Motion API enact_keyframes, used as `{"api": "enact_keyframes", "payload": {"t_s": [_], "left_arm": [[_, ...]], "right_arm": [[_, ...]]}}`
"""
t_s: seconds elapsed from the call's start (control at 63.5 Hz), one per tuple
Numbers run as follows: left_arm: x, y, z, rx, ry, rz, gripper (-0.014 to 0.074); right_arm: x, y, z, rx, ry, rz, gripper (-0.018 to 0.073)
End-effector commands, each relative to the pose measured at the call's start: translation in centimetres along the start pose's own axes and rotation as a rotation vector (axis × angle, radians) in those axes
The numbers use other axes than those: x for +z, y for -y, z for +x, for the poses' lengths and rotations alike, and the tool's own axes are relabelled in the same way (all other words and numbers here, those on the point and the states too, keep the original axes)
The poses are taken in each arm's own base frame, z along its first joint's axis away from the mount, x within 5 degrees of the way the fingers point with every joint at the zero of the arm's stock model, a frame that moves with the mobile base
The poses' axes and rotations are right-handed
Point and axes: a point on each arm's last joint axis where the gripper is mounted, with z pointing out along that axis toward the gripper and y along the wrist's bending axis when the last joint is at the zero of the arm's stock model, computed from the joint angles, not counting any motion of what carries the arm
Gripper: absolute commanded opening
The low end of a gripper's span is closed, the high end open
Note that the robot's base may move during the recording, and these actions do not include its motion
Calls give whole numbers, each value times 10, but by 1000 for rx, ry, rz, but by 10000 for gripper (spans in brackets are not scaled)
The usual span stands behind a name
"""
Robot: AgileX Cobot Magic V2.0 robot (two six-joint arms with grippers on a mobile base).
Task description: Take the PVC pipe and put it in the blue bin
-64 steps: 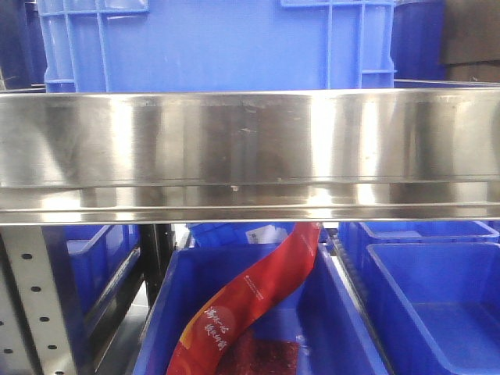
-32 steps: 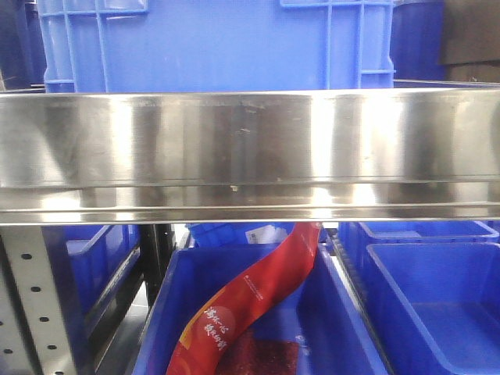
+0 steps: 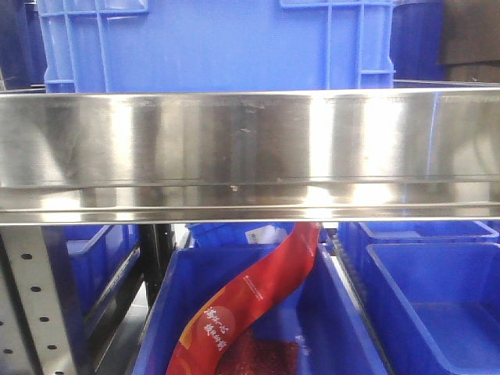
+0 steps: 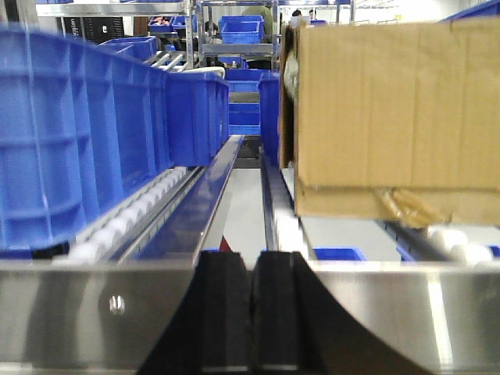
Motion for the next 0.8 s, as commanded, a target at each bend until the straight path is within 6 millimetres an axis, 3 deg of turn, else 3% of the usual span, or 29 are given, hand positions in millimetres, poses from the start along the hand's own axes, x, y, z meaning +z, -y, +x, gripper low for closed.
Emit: {"api": "enact_keyframes", "payload": {"t_s": [0.0,0.299,0.787], "left_arm": [[-2,0,-2,-9,24,-2,-111],[-2,0,-3,-9,27,-2,-111],[-2,0,-3,-9,27,-2,-111]], "right_arm": [[0,0,5,-7,106,-9,-168],[1,1,14,-47,7,-3,-168],[1,0,12,-47,23,-5,-168]]}}
